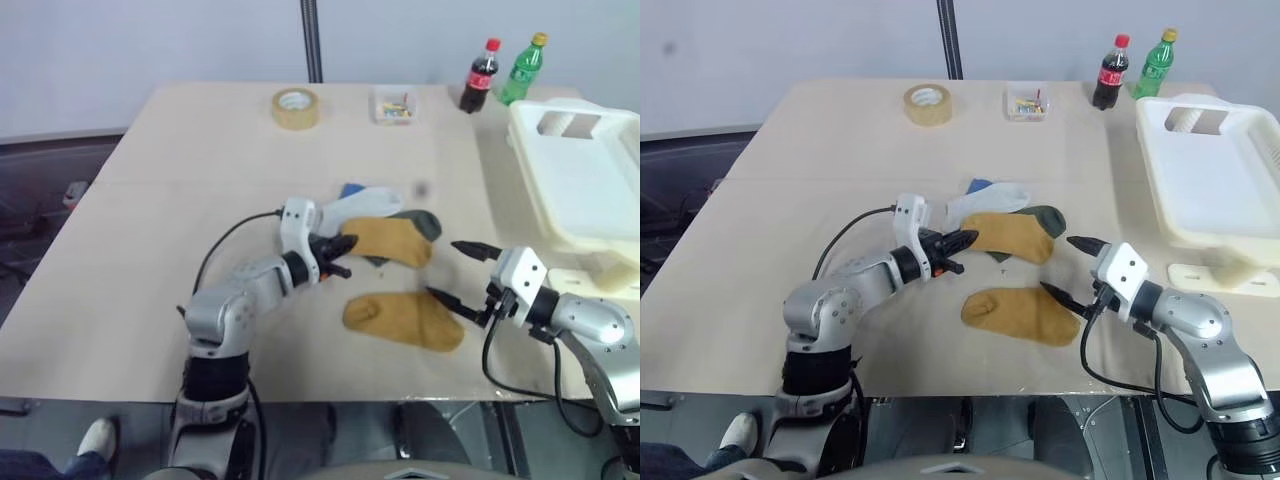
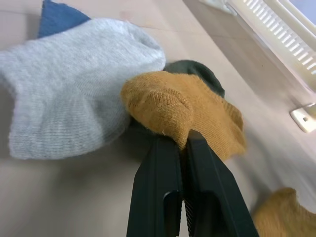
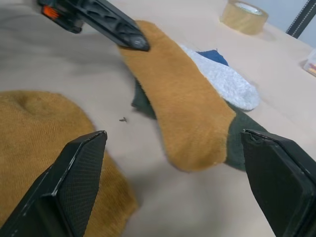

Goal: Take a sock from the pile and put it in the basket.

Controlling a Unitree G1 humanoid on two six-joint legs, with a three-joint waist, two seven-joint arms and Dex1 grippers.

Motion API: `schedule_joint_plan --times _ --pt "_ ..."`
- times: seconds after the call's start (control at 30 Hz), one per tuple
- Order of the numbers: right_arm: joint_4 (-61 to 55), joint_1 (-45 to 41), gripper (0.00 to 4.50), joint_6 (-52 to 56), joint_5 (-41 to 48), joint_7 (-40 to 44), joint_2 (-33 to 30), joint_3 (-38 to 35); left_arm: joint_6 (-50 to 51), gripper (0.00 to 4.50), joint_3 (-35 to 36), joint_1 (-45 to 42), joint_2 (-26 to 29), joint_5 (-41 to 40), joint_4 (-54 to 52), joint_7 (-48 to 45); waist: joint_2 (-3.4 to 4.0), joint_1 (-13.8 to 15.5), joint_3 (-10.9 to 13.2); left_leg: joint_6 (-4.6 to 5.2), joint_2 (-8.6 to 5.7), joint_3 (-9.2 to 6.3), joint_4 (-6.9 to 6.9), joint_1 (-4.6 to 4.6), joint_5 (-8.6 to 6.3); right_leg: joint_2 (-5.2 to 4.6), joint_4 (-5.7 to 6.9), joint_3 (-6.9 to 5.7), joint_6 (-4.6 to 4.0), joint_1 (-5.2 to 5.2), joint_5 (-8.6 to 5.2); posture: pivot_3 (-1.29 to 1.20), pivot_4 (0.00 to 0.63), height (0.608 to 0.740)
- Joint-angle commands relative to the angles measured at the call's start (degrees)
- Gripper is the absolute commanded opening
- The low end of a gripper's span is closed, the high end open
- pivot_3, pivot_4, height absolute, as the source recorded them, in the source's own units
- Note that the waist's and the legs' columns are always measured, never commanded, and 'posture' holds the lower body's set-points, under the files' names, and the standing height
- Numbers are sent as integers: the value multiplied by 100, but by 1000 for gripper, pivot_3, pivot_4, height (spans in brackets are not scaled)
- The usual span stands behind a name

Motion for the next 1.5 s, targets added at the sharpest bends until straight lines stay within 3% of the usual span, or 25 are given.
schedule_joint_plan --times 0.03,0.37,0.6,0.63,0.73,0.87,1.13,1.5 --pt "13 -164 4500 -90 -10 -15 69 52 -662 44 -336 -136 -121 399 484 81 0 33 0 -2 -2 -2 1 -1 1 -1 0 -3 0 0 0 0 150 740" --pt "160 -385 4500 -170 -87 -15 77 95 -1945 44 -951 -1329 -445 1223 3174 -339 0 130 -1 -2 -20 -5 4 0 2 -2 -1 -9 0 4 0 0 150 740" --pt "135 -364 4500 -212 -162 -124 130 69 -2886 44 -474 -2203 -865 1192 4441 -274 -1 131 0 -2 -22 -4 6 -2 2 -2 1 -11 1 4 1 0 150 740" --pt "132 -359 4500 -218 -172 -136 135 59 -2938 44 -379 -2253 -914 1139 4501 -273 -2 129 0 -2 -22 -4 6 -3 2 -2 0 -11 1 4 1 0 150 740" --pt "127 -331 4500 -241 -199 -165 126 19 -2941 917 -260 -2266 -946 1120 4506 -322 -2 94 1 -2 -21 -3 4 -6 2 -2 -3 -8 1 0 0 0 150 740" --pt "139 -267 4500 -297 -249 -188 101 14 -2599 2583 -181 -2071 -890 979 4179 -466 -2 74 1 -2 -20 -4 2 -7 2 -1 -4 -9 1 -1 0 0 150 740" --pt "205 -256 4500 -404 -374 -213 160 94 -2267 2583 -44 -1673 -957 596 3568 -703 -2 22 1 -3 -19 -6 3 -6 2 -2 -1 -10 1 0 0 0 150 740" --pt "292 -203 4500 -537 -499 -211 147 93 -2403 2583 364 -1821 -1196 375 3629 -416 -3 10 1 -3 -19 -6 3 -6 3 -2 -1 -9 1 0 0 0 150 740"
